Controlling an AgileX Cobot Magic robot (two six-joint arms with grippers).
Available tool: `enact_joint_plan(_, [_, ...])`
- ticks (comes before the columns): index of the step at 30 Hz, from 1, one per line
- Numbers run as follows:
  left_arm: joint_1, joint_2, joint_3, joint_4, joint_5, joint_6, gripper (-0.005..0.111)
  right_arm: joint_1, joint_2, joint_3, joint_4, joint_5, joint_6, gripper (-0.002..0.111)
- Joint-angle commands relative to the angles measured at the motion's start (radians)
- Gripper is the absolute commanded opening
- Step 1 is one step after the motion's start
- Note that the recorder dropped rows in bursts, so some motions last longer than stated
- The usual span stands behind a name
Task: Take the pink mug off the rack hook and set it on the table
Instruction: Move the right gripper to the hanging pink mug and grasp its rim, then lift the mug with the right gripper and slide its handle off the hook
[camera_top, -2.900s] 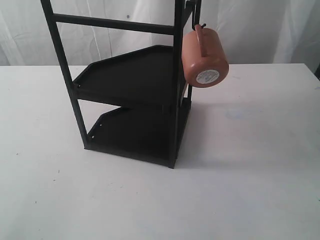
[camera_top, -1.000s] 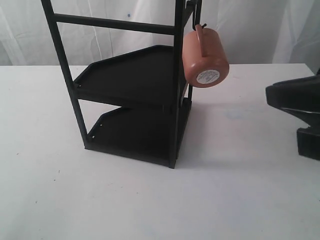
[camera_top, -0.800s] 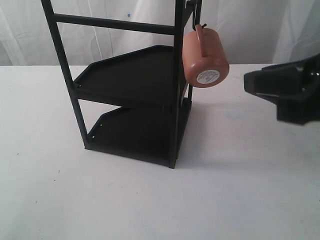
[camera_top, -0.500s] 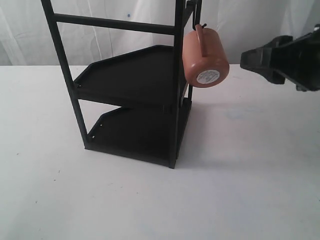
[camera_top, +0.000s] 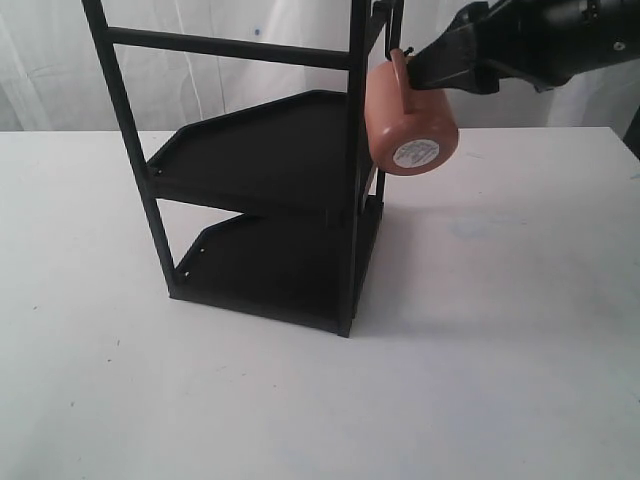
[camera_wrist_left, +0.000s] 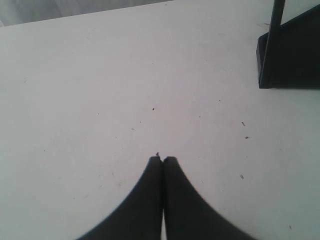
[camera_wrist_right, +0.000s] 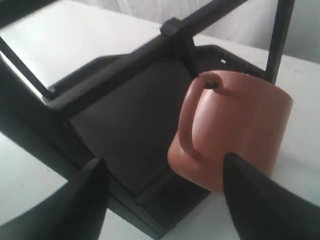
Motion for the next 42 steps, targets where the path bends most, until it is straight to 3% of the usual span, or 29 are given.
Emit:
enact_joint_plan(1, [0.003,0.0,0.004,-0.004,-0.003,0.0,0.0,-0.031,0.061,-0.042,0.076,0.038,-0.107,0.061])
enact_joint_plan(42, [0.003,0.0,0.004,-0.004,-0.003,0.0,0.0,-0.047,0.217,-0.096,0.271,0.089,-0.284,0.056])
